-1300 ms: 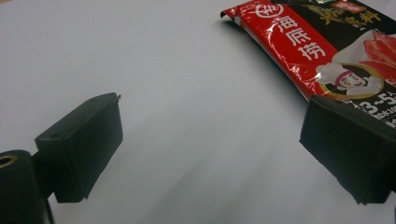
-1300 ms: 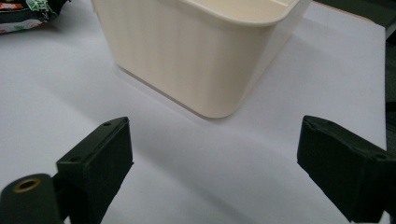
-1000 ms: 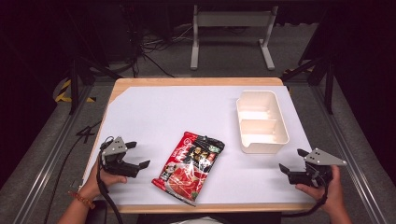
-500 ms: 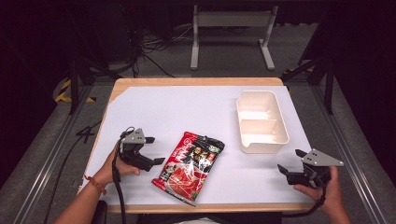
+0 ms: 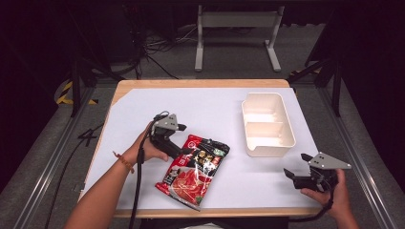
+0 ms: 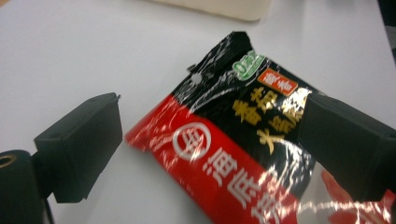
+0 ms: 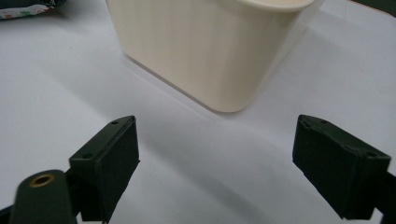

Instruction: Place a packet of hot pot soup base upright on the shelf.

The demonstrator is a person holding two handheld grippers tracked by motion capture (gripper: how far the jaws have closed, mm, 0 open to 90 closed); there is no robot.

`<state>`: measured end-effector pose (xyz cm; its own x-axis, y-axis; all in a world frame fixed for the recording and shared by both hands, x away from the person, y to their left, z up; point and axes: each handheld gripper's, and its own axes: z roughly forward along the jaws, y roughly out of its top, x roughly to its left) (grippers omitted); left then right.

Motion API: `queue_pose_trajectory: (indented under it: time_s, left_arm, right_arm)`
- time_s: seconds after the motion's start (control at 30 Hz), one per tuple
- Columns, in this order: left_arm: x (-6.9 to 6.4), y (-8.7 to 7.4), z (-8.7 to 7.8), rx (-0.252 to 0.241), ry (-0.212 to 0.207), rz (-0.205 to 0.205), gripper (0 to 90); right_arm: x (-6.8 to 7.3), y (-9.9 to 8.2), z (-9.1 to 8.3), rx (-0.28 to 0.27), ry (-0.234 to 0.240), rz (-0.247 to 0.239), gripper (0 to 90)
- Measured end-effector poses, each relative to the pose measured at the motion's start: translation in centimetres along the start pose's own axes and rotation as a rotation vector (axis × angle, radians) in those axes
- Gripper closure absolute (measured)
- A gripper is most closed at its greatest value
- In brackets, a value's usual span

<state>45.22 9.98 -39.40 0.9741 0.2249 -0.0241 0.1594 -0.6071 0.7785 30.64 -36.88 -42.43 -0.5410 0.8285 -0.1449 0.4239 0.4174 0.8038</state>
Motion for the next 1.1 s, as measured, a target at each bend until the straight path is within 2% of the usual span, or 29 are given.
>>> queue_pose_trajectory:
  time_s: [0.07,0.13,0.17,0.2,0.23,0.27,0.33,0.37,0.43,0.53,0.6,0.67,0.73,0.77,0.8,0.83,0.87,0.93,0.97,1.1]
  left_arm:
    - [0.4,0.6,1.3,0.031,-0.018,0.02,8.6]
    - [0.9,0.8,2.1,0.031,-0.027,0.021,8.9]
    - [1.5,0.9,2.8,0.049,-0.06,0.017,10.8]
    - [1.6,0.9,3.1,0.06,-0.056,0.021,11.0]
    - [1.8,1.0,3.4,0.074,-0.065,0.031,11.7]
    - [1.9,0.9,3.8,0.096,-0.085,0.024,12.6]
    - [2.0,0.9,4.8,0.138,-0.092,0.039,12.9]
    - [2.0,0.9,4.8,0.138,-0.092,0.039,13.0]
    - [2.1,0.7,5.5,0.189,-0.085,0.046,12.9]
    - [2.2,0.5,6.0,0.203,-0.104,0.053,14.5]
    - [2.1,0.5,6.4,0.238,-0.115,0.065,15.0]
    - [1.9,0.7,6.5,0.263,-0.132,0.086,19.2]
    - [1.9,0.8,6.6,0.28,-0.14,0.09,22.5]
    - [1.9,0.9,6.6,0.295,-0.149,0.079,25.2]
    - [1.7,1.1,6.5,0.305,-0.155,0.09,27.2]
    - [1.5,1.2,6.4,0.312,-0.147,0.111,32.3]
    - [1.4,1.4,6.1,0.329,-0.114,0.131,39.1]
    - [0.9,1.7,5.6,0.366,-0.055,0.181,61.7]
    - [0.8,1.7,5.6,0.371,-0.05,0.192,72.0]
    - [0.5,1.3,5.1,0.351,-0.036,0.205,82.8]
  right_arm:
    - [0.0,0.0,0.1,0.004,0.007,0.003,14.6]
    - [0.0,-0.1,0.2,0.009,0.013,0.003,14.8]
    - [0.0,-0.1,0.3,0.01,0.019,-0.002,14.8]
    - [0.0,-0.1,0.3,0.01,0.023,-0.001,15.0]
    - [0.0,-0.1,0.3,0.011,0.025,0.0,15.0]
    - [0.0,-0.1,0.3,0.012,0.029,0.0,15.0]
    - [0.0,-0.1,0.4,0.017,0.034,-0.002,15.0]
    - [0.0,-0.1,0.4,0.017,0.034,-0.002,15.0]
    - [0.1,-0.1,0.5,0.023,0.029,-0.006,15.0]
    - [0.2,0.0,0.5,0.021,0.035,-0.006,15.0]
    - [0.2,0.0,0.6,0.03,0.031,-0.01,15.0]
    - [0.1,0.0,0.6,0.026,0.04,-0.003,15.1]
    - [0.1,-0.1,0.7,0.031,0.036,0.001,15.6]
    - [0.1,-0.1,0.6,0.03,0.036,0.001,15.7]
    - [0.0,-0.1,0.6,0.029,0.038,0.002,15.9]
    - [0.0,-0.2,0.7,0.03,0.04,0.004,16.1]
    - [0.0,-0.1,0.7,0.031,0.037,0.008,16.3]
    - [0.0,-0.1,0.6,0.03,0.035,0.011,16.6]
    - [0.0,-0.1,0.6,0.031,0.041,0.012,16.6]
    - [0.0,-0.1,0.6,0.036,0.032,0.01,17.5]
